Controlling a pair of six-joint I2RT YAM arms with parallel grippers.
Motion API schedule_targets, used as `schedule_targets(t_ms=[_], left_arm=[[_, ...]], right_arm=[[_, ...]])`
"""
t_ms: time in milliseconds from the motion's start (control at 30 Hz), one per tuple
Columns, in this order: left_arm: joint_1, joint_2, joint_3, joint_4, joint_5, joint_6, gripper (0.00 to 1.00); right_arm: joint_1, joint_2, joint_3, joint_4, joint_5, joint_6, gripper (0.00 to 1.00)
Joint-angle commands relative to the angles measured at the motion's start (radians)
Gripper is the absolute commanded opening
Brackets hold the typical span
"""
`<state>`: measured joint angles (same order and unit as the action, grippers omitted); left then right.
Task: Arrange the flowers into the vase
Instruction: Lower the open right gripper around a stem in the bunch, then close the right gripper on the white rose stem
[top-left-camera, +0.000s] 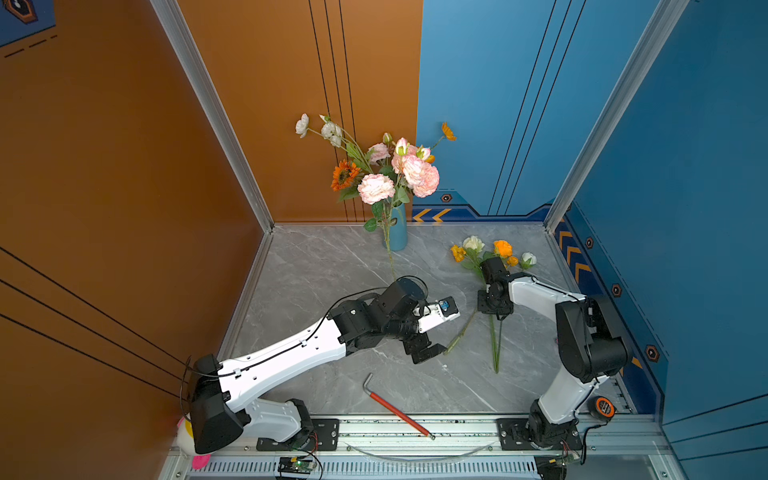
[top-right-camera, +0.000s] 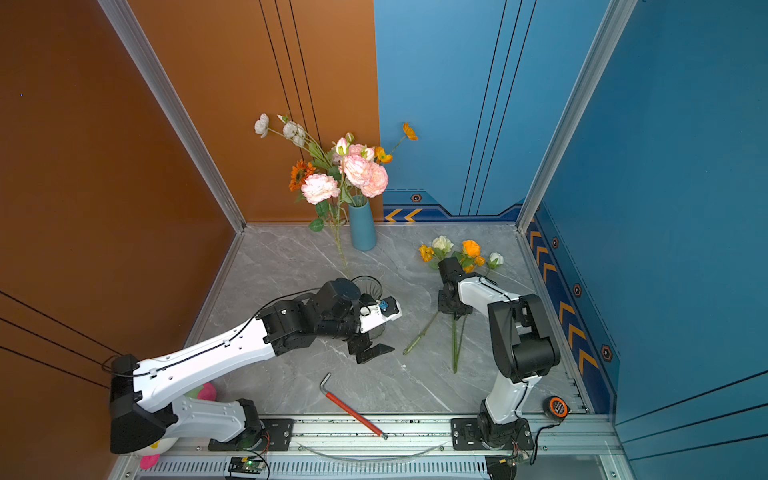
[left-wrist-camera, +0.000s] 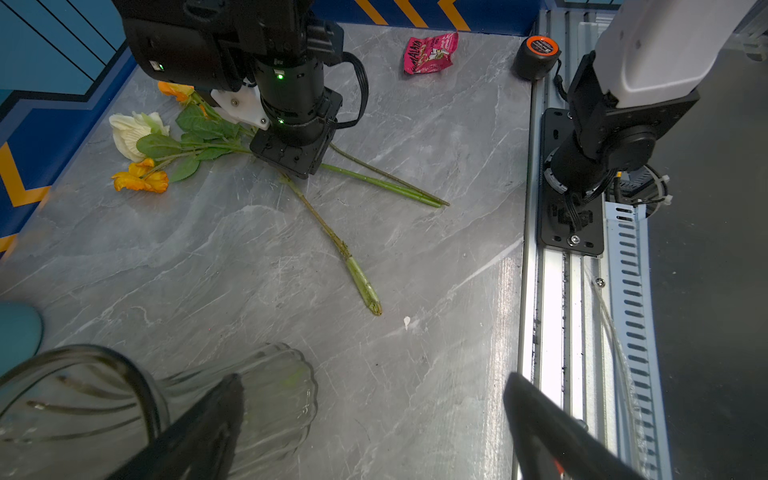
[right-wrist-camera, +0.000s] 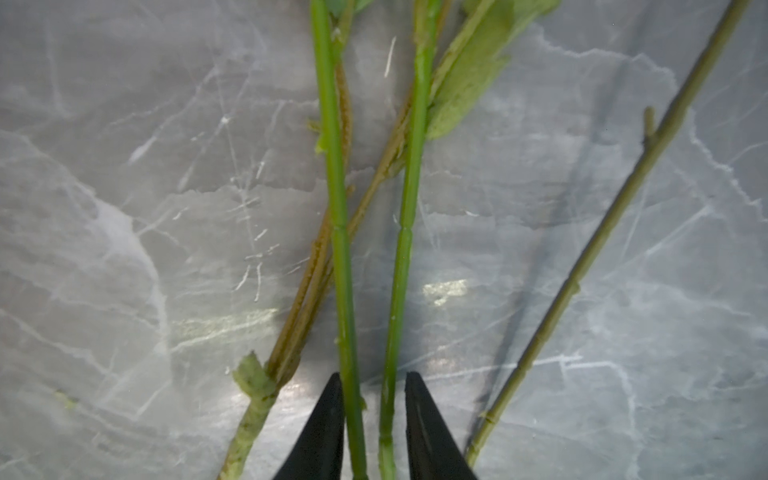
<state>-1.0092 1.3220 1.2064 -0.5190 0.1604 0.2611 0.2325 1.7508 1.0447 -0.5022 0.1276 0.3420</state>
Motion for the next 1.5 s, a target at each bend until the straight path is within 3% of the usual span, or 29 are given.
schedule_targets(t_ms=[0,1033,1467], left_arm=[[-0.008,-0.010,-0.009,0.014,-0.013,-0.009,0.98],[-0.037,0.021,0.005,-0.012,-0.022,0.000,0.98],[-0.056,0.034,0.011,-0.027,-0.036,0.008,0.98]], right_arm=[[0.013,0.006,0.028,0.004,0.023,-0.014,0.26],[0.046,-0.060,0.023,-0.024,0.096,-0.029,0.14],[0.054,-0.134,0.026,-0.050,0.101,-0.041,0.00]])
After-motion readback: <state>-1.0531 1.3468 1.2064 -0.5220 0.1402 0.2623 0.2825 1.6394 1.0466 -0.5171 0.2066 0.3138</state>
